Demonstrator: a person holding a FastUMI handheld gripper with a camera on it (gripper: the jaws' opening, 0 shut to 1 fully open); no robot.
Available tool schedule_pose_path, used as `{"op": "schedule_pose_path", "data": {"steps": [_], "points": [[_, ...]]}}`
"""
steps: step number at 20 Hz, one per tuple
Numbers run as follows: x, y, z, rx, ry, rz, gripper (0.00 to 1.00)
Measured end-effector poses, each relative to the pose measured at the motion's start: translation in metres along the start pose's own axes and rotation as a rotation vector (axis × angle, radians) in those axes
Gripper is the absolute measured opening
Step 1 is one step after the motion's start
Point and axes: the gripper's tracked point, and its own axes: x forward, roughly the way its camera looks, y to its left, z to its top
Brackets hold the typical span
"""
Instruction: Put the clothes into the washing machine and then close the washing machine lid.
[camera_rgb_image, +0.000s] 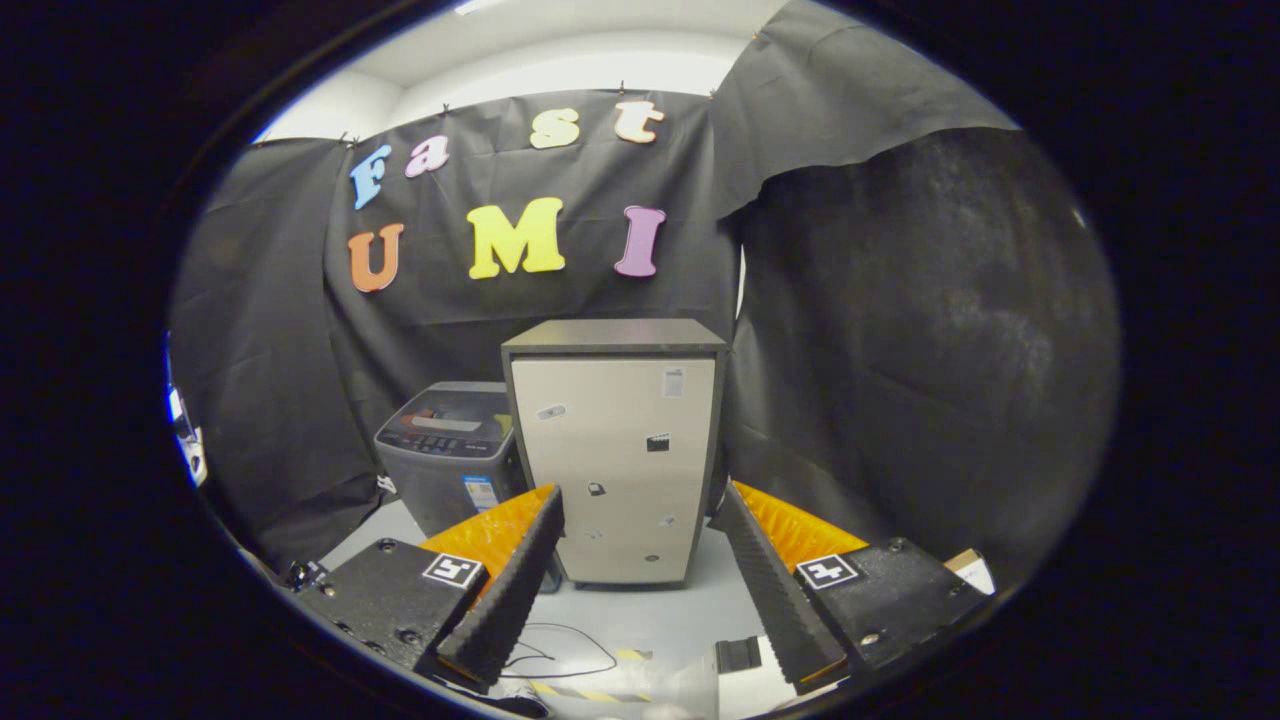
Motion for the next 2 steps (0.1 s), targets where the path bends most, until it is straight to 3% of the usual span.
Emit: {"op": "schedule_pose_path", "data": {"steps": [2], "points": [[-0.0011, -0.0039, -0.0002, 0.002, 0.001, -0.003, 0.99]]}}
